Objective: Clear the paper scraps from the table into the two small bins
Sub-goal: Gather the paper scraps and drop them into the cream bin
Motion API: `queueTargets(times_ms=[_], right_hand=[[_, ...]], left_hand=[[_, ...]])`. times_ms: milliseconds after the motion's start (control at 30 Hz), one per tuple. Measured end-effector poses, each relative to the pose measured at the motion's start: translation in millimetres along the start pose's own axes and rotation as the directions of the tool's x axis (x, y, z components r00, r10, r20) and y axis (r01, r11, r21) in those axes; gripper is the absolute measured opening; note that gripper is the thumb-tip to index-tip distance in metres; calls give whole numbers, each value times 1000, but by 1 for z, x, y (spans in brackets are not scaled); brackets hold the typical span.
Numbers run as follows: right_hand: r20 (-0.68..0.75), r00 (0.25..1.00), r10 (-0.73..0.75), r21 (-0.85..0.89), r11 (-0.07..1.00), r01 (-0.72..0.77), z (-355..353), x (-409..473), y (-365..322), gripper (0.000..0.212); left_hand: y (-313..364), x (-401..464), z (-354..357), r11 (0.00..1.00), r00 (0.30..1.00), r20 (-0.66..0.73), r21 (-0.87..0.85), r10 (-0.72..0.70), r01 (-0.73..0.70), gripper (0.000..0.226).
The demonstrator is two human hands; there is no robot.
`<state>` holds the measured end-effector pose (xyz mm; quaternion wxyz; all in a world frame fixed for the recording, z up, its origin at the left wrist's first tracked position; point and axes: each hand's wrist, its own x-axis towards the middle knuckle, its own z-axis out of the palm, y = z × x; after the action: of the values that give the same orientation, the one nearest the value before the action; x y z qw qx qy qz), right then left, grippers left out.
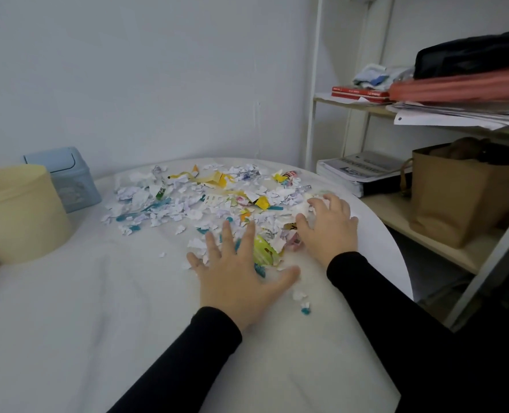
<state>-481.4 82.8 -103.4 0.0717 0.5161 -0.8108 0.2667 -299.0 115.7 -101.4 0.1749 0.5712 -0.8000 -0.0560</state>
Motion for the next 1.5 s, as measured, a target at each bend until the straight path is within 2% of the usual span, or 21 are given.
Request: queueTargets(times_ms=[67,133,267,400,467,533,633,733,800,1033,1133,1233,1333,1400,1500], right_hand=[[110,992,65,-38,997,-61,6,12,6,58],[226,966,125,-27,992,-122,12,22,10,66],[331,944,-6,-20,1000,14,20,25,5,58],[345,921,-182,167,977,131,20,7,-12,48],[328,923,-202,284,953,108,15,-2,-18,46],[267,944,-192,325,941,100,4,-12,-22,47],[233,963,-134,202,975,87,-11,-40,-34,53],[371,921,-116,64,993,99,-13,-78,-48,62],[401,906,-139,15,989,145,-7,-89,-51,65],[348,918,-192,62,981,182,16,-42,-53,70],[389,889,-241,90,971,223,27,-19,-61,68],[249,929,-273,126,960,248,30,-10,-71,59],[98,956,-275,72,960,269,27,-10,-70,57],[153,945,-289,58,957,283,28,-8,-65,60],[352,888,-295,76,955,287,36,-1,-63,58]], left_hand=[[12,-6,7,998,996,79,15,52,-53,112],[14,-3,14,998,992,118,41,41,-46,115],[-2,23,19,996,996,75,83,-45,39,97],[-17,44,19,995,995,67,67,-79,75,85],[-23,48,16,996,996,54,57,-74,71,82],[-29,47,11,996,998,29,60,-61,60,82],[-35,42,1,998,999,-13,44,-44,45,79],[-43,39,-2,999,999,24,-4,-45,45,73],[-48,39,1,997,994,88,20,-71,70,68],[-60,39,2,992,987,98,30,-123,121,56],[-68,38,-5,986,986,-8,-28,-165,165,55],[-68,39,-10,976,974,-105,-113,-200,188,58],[-61,39,-4,989,991,-41,-71,-131,128,76],[-60,45,3,997,997,25,-10,-77,77,77],[-66,60,8,1000,998,62,7,-28,27,69]])
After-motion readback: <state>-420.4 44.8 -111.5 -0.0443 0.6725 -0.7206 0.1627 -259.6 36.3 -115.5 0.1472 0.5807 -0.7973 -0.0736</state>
